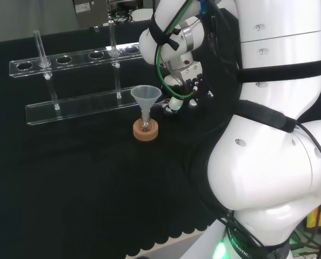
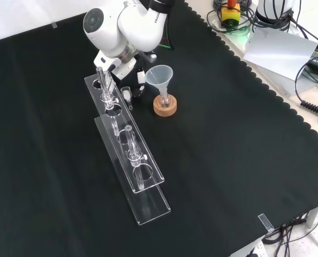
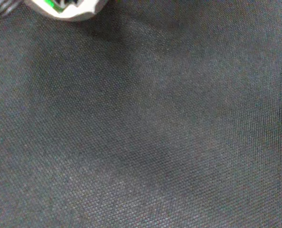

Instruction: Pick up the weighing funnel.

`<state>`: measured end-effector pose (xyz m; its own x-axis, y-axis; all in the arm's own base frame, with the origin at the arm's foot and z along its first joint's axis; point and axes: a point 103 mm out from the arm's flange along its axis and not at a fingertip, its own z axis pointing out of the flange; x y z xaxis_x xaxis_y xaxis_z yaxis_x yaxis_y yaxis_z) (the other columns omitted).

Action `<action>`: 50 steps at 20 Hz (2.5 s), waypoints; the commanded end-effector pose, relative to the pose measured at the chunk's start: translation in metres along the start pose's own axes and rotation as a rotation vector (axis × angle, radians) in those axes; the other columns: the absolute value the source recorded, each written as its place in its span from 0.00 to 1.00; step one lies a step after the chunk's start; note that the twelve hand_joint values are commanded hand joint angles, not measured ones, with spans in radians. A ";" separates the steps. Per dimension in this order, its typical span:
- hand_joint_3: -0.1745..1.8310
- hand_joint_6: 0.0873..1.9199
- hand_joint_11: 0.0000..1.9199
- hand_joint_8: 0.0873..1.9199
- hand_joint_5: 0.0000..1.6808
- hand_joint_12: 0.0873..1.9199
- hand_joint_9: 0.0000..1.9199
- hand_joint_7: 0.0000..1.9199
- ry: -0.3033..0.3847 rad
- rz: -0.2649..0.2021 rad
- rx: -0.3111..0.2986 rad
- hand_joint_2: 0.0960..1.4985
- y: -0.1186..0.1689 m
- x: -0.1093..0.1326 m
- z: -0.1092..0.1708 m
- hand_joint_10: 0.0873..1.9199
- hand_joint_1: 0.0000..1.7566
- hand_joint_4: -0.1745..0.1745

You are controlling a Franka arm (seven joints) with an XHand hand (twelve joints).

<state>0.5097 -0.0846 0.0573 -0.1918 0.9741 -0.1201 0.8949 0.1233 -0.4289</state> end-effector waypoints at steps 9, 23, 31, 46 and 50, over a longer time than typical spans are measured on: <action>0.42 0.49 0.25 0.34 0.65 0.66 0.46 0.35 -0.029 0.006 -0.008 0.45 -0.003 -0.001 0.001 0.25 0.60 0.98; 0.46 0.53 0.27 0.32 0.64 0.65 0.48 0.36 -0.022 0.013 -0.022 0.44 -0.018 -0.016 -0.016 0.23 0.60 1.00; 0.46 0.54 0.27 0.32 0.63 0.65 0.48 0.35 -0.007 0.043 -0.051 0.44 -0.041 -0.030 -0.035 0.23 0.60 1.00; 0.46 0.54 0.28 0.32 0.63 0.65 0.48 0.35 0.107 0.147 -0.146 0.44 -0.099 -0.048 -0.070 0.23 0.60 1.00; 0.46 0.54 0.28 0.32 0.63 0.65 0.48 0.35 0.111 0.160 -0.176 0.44 -0.115 -0.051 -0.085 0.23 0.60 1.00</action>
<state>0.4662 -0.1263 0.1685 -0.0370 0.9955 -0.0869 0.9609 0.0116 -0.2767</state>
